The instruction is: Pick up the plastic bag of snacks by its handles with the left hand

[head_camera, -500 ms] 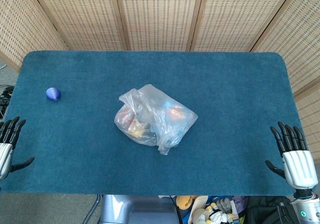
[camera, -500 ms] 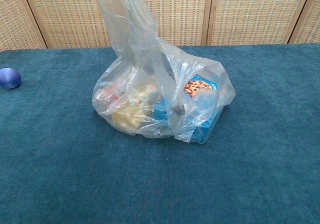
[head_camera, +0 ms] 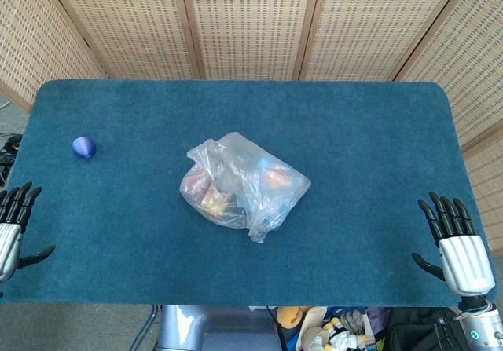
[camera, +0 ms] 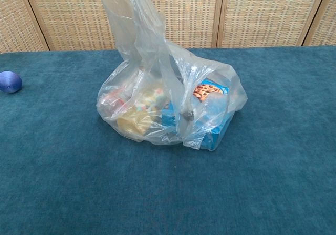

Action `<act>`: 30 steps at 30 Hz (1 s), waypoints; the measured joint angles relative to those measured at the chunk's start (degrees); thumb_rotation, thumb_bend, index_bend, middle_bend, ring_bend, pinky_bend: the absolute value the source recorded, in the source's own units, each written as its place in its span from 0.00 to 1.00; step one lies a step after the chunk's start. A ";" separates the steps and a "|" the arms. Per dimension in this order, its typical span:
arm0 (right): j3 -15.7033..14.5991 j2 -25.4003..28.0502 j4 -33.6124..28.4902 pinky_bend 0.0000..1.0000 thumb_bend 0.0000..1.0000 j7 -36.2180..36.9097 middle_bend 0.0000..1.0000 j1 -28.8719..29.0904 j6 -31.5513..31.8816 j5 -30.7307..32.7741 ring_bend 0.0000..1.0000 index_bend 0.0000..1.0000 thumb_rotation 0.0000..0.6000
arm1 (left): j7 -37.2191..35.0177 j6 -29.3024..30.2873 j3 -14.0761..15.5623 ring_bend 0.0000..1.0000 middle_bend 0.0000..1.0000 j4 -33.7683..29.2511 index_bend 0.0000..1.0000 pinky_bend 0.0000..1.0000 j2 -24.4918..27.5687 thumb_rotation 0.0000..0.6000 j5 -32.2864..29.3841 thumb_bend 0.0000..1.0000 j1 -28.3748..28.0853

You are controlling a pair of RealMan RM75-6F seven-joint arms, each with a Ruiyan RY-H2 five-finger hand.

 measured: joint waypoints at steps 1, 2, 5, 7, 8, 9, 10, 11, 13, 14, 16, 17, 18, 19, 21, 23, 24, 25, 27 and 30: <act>-0.26 0.11 0.14 0.00 0.00 0.99 0.00 0.45 -0.26 -0.98 0.00 0.00 1.00 | 0.22 -0.05 -0.04 0.00 0.00 0.05 0.00 0.00 -0.09 1.00 -0.02 0.13 -0.06; -0.44 0.18 0.39 0.00 0.00 1.50 0.00 0.85 -0.46 -1.87 0.00 0.00 1.00 | 0.56 -0.15 -0.07 0.00 0.00 0.11 0.00 0.00 -0.24 1.00 -0.07 0.13 -0.14; -0.93 0.30 1.81 0.00 0.00 2.50 0.00 2.84 -1.32 -5.31 0.00 0.00 1.00 | 1.20 -0.63 -0.11 0.00 0.00 0.19 0.00 0.00 -0.63 1.00 -0.38 0.13 -0.34; -1.19 0.37 2.93 0.00 0.00 4.11 0.00 4.84 -2.29 -7.54 0.00 0.00 1.00 | 1.40 -0.84 -0.22 0.00 0.00 0.19 0.00 0.00 -0.75 1.00 -0.70 0.13 -0.45; -1.25 0.38 3.49 0.00 0.00 5.02 0.00 5.83 -2.70 -8.54 0.00 0.00 1.00 | 1.53 -1.00 -0.35 0.00 0.00 0.18 0.00 0.00 -0.85 1.00 -1.02 0.13 -0.53; -1.28 0.37 4.16 0.00 0.00 6.03 0.00 6.87 -3.01 -9.63 0.00 0.00 1.00 | 1.69 -1.22 -0.49 0.00 0.00 0.19 0.00 0.00 -0.96 1.00 -1.42 0.13 -0.63; -1.31 0.31 5.21 0.00 0.00 7.49 0.00 8.27 -3.30 -11.17 0.00 0.00 1.00 | 1.77 -1.33 -0.56 0.00 0.00 0.20 0.00 0.00 -1.02 1.00 -1.61 0.13 -0.68; -1.32 0.22 6.10 0.01 0.00 8.53 0.00 9.33 -3.41 -12.35 0.00 0.00 1.00 | 1.93 -1.59 -0.67 0.00 0.00 0.24 0.00 0.00 -1.13 1.00 -1.97 0.13 -0.77; -1.26 -0.19 8.27 0.02 0.00 10.18 0.00 11.73 -3.19 -15.21 0.00 0.00 1.00 | 2.25 -2.08 -0.79 0.00 0.00 0.35 0.00 0.00 -1.32 1.00 -2.50 0.13 -0.94; -1.20 -0.46 9.13 0.03 0.00 10.53 0.00 12.67 -2.94 -16.38 0.00 0.00 1.00 | 2.50 -2.42 -0.86 0.00 0.00 0.46 0.00 0.00 -1.46 1.00 -2.83 0.13 -1.07; -0.93 -1.25 10.71 0.05 0.00 10.77 0.00 14.67 -2.34 -18.83 0.00 0.00 1.00 | 2.82 -2.88 -0.93 0.00 0.00 0.64 0.00 0.00 -1.64 1.00 -3.24 0.13 -1.25; -0.79 -1.61 11.19 0.06 0.00 10.72 0.00 15.51 -2.14 -19.75 0.00 0.00 1.00 | 2.95 -3.19 -0.98 0.00 0.00 0.73 0.00 0.00 -1.76 1.00 -3.52 0.13 -1.38; -0.65 -1.98 11.52 0.07 0.00 10.64 0.00 16.35 -1.96 -20.57 0.00 0.00 1.00 | 3.02 -3.42 -1.03 0.00 0.00 0.79 0.00 0.00 -1.84 1.00 -3.74 0.13 -1.47; -0.51 -2.41 11.95 0.07 0.00 10.53 0.00 17.40 -1.77 -21.59 0.00 0.00 1.00 | 3.06 -3.61 -1.07 0.00 0.00 0.85 0.00 0.00 -1.90 1.00 -3.93 0.13 -1.55; -0.40 -2.95 12.62 0.08 0.00 10.31 0.00 19.01 -1.60 -23.31 0.00 0.00 1.00 | 3.08 -3.98 -1.21 0.00 0.00 0.93 0.00 0.00 -1.99 1.00 -4.45 0.13 -1.71; -0.31 -3.55 13.41 0.08 0.00 9.70 0.00 20.96 -1.31 -25.55 0.00 0.00 1.00 | 3.02 -4.33 -1.37 0.00 0.00 1.03 0.00 0.00 -2.06 1.00 -4.95 0.13 -1.85; -0.29 -3.79 13.72 0.08 0.00 9.29 0.00 21.78 -1.22 -26.48 0.00 0.00 1.00 | 3.01 -4.46 -1.42 0.00 0.00 1.11 0.00 0.00 -2.10 1.00 -5.11 0.13 -1.92; -0.27 -4.05 14.01 0.08 0.00 8.73 0.00 22.84 -1.23 -27.45 0.00 0.00 1.00 | 3.04 -4.62 -1.47 0.00 0.00 1.18 0.00 0.00 -2.15 1.00 -5.27 0.13 -2.00; -0.26 -4.26 13.94 0.08 0.00 7.98 0.00 24.31 -1.91 -28.13 0.00 0.00 1.00 | 3.11 -5.03 -1.55 0.00 0.00 1.33 0.00 0.00 -2.25 1.00 -5.63 0.13 -2.18; -0.22 -4.53 13.07 0.08 0.00 6.82 0.00 25.95 -4.44 -28.21 0.00 0.00 1.00 | 3.04 -5.60 -1.66 0.00 0.00 1.50 0.00 0.00 -2.32 1.00 -6.18 0.13 -2.43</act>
